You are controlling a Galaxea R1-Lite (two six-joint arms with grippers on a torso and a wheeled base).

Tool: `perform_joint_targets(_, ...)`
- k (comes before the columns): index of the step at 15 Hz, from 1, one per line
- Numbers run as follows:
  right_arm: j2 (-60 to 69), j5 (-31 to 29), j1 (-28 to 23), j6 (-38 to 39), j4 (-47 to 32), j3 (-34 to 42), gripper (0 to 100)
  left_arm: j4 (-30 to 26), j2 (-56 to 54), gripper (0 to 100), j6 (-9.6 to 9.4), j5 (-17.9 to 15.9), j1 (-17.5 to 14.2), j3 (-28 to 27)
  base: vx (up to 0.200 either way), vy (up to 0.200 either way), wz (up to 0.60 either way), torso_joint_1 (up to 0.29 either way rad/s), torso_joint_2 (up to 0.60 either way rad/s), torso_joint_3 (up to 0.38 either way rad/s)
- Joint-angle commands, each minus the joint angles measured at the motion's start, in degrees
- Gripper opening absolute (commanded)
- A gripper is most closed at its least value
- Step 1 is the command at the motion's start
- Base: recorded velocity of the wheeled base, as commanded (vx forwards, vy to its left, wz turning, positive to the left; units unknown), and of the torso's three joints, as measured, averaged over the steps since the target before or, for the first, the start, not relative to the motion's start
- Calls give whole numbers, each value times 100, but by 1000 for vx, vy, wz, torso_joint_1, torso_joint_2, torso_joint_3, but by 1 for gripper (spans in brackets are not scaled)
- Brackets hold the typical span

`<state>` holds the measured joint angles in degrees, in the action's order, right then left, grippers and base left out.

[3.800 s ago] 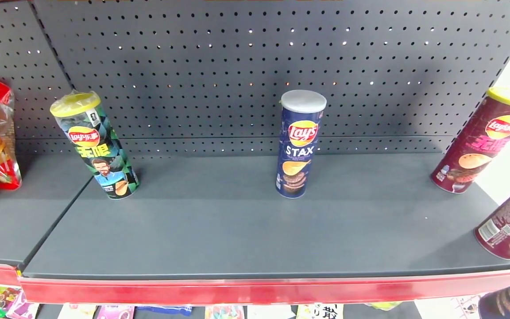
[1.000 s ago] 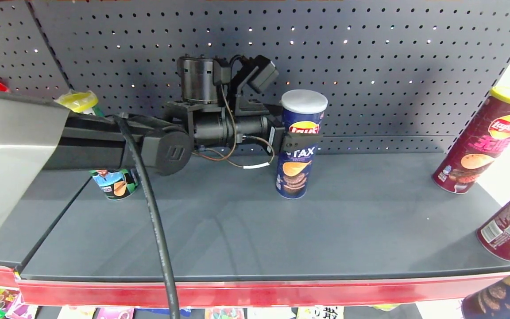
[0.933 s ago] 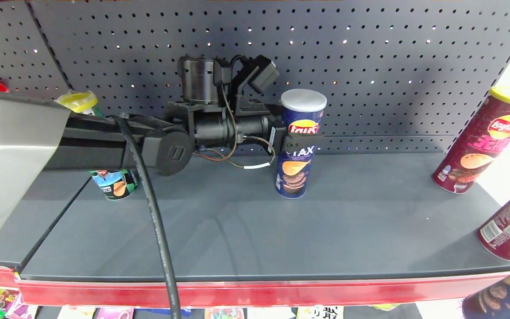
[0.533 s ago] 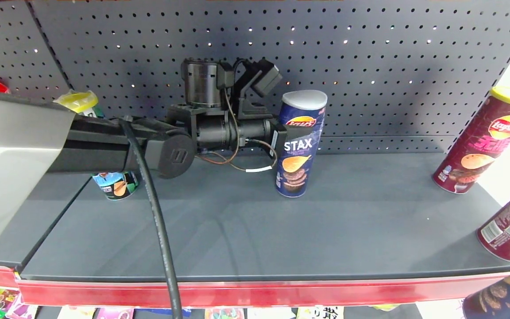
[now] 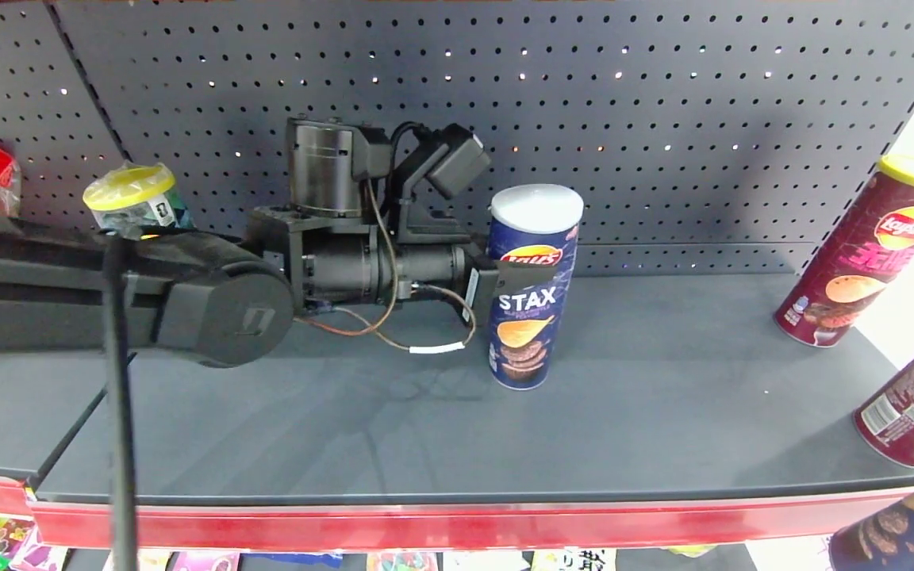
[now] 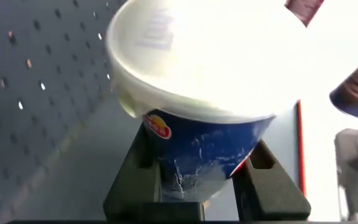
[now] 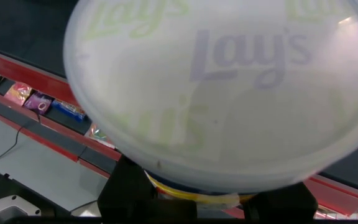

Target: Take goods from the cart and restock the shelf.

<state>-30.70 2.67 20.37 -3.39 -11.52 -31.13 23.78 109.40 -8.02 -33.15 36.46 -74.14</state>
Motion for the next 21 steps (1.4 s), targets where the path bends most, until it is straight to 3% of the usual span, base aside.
perform_joint_targets(1, -7, 5, 2, -4, 9, -7, 0, -14, -771, 0, -6, 89, 98, 743, 0, 0, 0, 0, 0, 0)
perform_joint_targets(7, -15, 5, 2, -4, 9, -15, 0, 293, -1281, 0, 11, 221, 309, 1657, 0, 0, 0, 0, 0, 0)
perform_joint_targets(10, 11, -3, 2, -4, 1, -15, 0, 460, -1351, 0, 29, 300, 423, 1789, 0, 0, 0, 0, 0, 0)
perform_joint_targets(12, 11, -3, 2, -4, 1, -15, 0, 460, -1518, 0, 161, 335, 458, 2009, 0, 0, 0, 0, 0, 0)
perform_joint_targets(21, 11, -3, 2, -4, 9, -15, 0, 460, -1659, 0, 169, 335, 467, 2282, 0, 0, 0, 0, 0, 0)
